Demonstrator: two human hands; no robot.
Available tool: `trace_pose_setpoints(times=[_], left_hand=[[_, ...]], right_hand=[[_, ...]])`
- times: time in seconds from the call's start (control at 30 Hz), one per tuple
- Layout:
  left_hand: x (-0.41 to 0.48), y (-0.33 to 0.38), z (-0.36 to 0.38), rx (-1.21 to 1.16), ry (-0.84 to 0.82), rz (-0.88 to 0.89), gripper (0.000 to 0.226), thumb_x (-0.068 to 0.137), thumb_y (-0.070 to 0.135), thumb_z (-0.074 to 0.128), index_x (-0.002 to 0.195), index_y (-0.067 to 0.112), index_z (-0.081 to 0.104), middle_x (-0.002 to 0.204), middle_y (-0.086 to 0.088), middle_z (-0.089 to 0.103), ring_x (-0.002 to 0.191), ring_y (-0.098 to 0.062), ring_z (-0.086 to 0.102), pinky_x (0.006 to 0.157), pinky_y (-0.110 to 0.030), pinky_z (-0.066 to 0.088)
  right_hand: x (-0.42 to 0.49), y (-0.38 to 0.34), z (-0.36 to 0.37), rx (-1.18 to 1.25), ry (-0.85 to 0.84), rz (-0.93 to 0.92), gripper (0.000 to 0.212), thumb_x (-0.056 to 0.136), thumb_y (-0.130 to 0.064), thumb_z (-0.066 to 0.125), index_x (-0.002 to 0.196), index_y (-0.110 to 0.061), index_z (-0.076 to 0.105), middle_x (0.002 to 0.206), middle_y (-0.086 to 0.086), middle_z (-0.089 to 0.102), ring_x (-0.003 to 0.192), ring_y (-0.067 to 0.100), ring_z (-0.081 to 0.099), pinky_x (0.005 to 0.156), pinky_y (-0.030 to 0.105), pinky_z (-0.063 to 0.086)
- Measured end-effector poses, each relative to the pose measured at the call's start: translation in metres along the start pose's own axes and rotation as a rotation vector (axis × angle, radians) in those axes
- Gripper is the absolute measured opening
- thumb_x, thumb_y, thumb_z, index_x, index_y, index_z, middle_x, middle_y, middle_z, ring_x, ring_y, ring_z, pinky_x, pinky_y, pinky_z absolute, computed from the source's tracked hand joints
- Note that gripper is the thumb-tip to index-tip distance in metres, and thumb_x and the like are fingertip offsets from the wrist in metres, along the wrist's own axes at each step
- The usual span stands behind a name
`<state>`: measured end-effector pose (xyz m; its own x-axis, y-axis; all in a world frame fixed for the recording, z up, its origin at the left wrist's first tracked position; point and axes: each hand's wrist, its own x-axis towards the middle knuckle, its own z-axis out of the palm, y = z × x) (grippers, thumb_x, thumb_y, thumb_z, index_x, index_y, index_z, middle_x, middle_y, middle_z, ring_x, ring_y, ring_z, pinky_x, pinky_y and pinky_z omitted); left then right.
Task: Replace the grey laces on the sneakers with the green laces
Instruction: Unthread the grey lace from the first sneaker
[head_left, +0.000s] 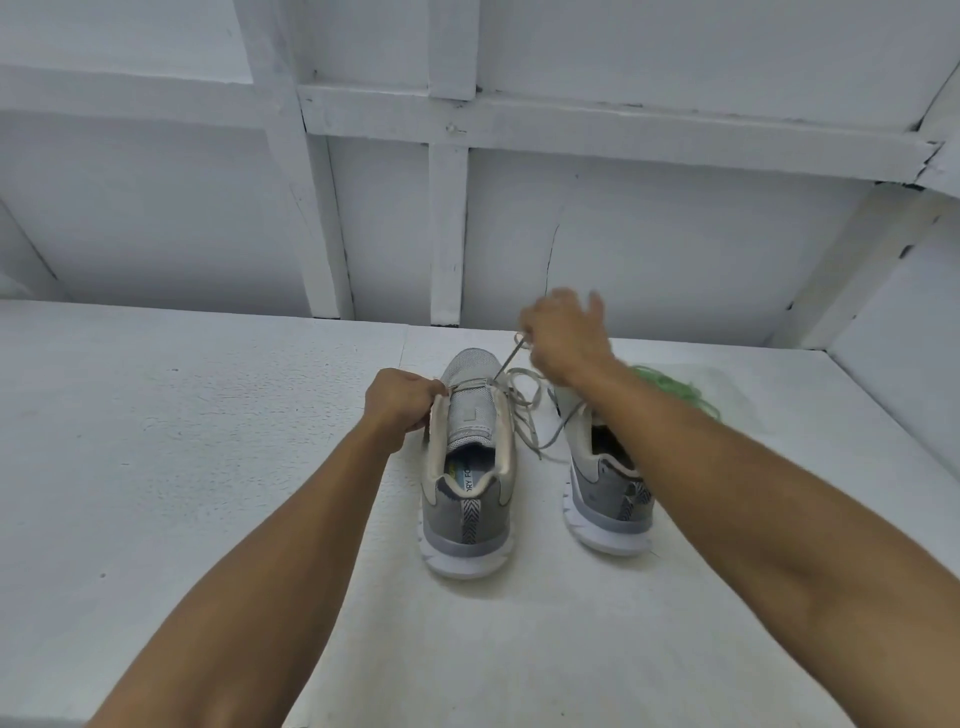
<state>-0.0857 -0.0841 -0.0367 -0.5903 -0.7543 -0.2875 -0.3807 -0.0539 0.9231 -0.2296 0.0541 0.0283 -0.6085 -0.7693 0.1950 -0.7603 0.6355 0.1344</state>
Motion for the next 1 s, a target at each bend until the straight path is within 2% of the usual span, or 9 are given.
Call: trace_pose_setpoints(times=[0.1,0.23,0.3,0.43,0.53,0.63,0.8,0.9,1.0], left_hand=[[0.000,-0.001,0.000,0.003,-0.001,0.002,0.008,0.080,0.009,0.072,0.081,0.002,0.076,0.067,-0.012,0.062,0.052,-0.021,0.050,0.049,-0.024,0.044],[0.002,-0.001,0.000,-0.006,0.009,0.004,0.007,0.077,0.011,0.074,0.076,0.004,0.076,0.072,-0.014,0.067,0.061,-0.024,0.058,0.067,-0.038,0.059],[0.003,-0.002,0.000,0.000,0.005,0.002,0.008,0.077,0.011,0.074,0.077,0.002,0.076,0.071,-0.014,0.066,0.062,-0.025,0.058,0.071,-0.041,0.058],[0.001,0.000,0.001,0.010,0.017,0.009,0.009,0.078,0.012,0.074,0.080,0.003,0.076,0.074,-0.014,0.068,0.061,-0.024,0.059,0.070,-0.037,0.058],[-0.001,0.000,0.001,0.027,0.026,0.024,0.010,0.079,0.012,0.074,0.083,0.004,0.077,0.080,-0.015,0.071,0.064,-0.024,0.061,0.074,-0.039,0.060],[0.000,-0.002,0.001,0.038,0.028,0.035,0.007,0.080,0.013,0.074,0.082,0.007,0.078,0.086,-0.014,0.072,0.071,-0.026,0.066,0.076,-0.043,0.061],[0.001,-0.003,0.001,0.060,0.036,0.036,0.006,0.079,0.014,0.074,0.080,0.010,0.078,0.088,-0.012,0.073,0.084,-0.030,0.070,0.077,-0.044,0.060],[-0.001,0.001,0.000,0.102,0.003,0.019,0.011,0.080,0.017,0.074,0.083,0.008,0.077,0.088,-0.012,0.073,0.076,-0.026,0.069,0.076,-0.039,0.061],[-0.009,0.020,-0.004,0.327,-0.067,0.061,0.024,0.087,0.026,0.069,0.087,0.002,0.073,0.087,-0.013,0.071,0.070,-0.023,0.064,0.072,-0.032,0.059]], right_hand=[[0.014,0.034,-0.028,0.000,0.161,0.200,0.034,0.085,-0.006,0.051,0.117,-0.015,0.058,0.127,0.008,0.053,0.130,0.033,0.036,0.110,0.057,0.020],[0.016,0.027,-0.030,0.078,0.014,0.156,0.056,0.086,-0.012,0.053,0.141,-0.020,0.041,0.150,0.007,0.035,0.145,0.033,0.015,0.115,0.061,0.008],[0.010,0.006,-0.012,0.119,-0.109,0.024,0.052,0.090,-0.018,0.057,0.140,-0.025,0.044,0.154,0.003,0.031,0.149,0.030,0.006,0.115,0.062,0.002],[-0.004,-0.024,0.019,0.038,-0.267,-0.140,0.017,0.095,-0.022,0.054,0.109,-0.024,0.063,0.138,0.000,0.048,0.147,0.029,0.008,0.115,0.064,0.002],[-0.006,-0.018,0.013,-0.080,-0.188,-0.172,0.023,0.091,-0.015,0.052,0.112,-0.018,0.059,0.128,0.006,0.053,0.137,0.031,0.029,0.115,0.054,0.018],[-0.004,0.005,-0.011,-0.029,-0.023,-0.116,0.031,0.085,-0.003,0.052,0.116,-0.005,0.054,0.121,0.014,0.055,0.115,0.032,0.051,0.093,0.039,0.040],[0.001,0.047,-0.041,0.111,0.053,0.035,0.026,0.090,0.000,0.047,0.116,-0.003,0.044,0.117,0.018,0.047,0.101,0.039,0.054,0.075,0.041,0.040],[0.000,0.065,-0.058,0.200,0.095,0.008,0.007,0.097,-0.008,0.043,0.103,-0.008,0.045,0.105,0.017,0.053,0.093,0.036,0.053,0.069,0.040,0.038],[-0.010,0.075,-0.077,0.359,0.137,-0.081,0.009,0.100,-0.016,0.040,0.095,-0.011,0.046,0.091,0.013,0.060,0.081,0.034,0.053,0.072,0.044,0.046]])
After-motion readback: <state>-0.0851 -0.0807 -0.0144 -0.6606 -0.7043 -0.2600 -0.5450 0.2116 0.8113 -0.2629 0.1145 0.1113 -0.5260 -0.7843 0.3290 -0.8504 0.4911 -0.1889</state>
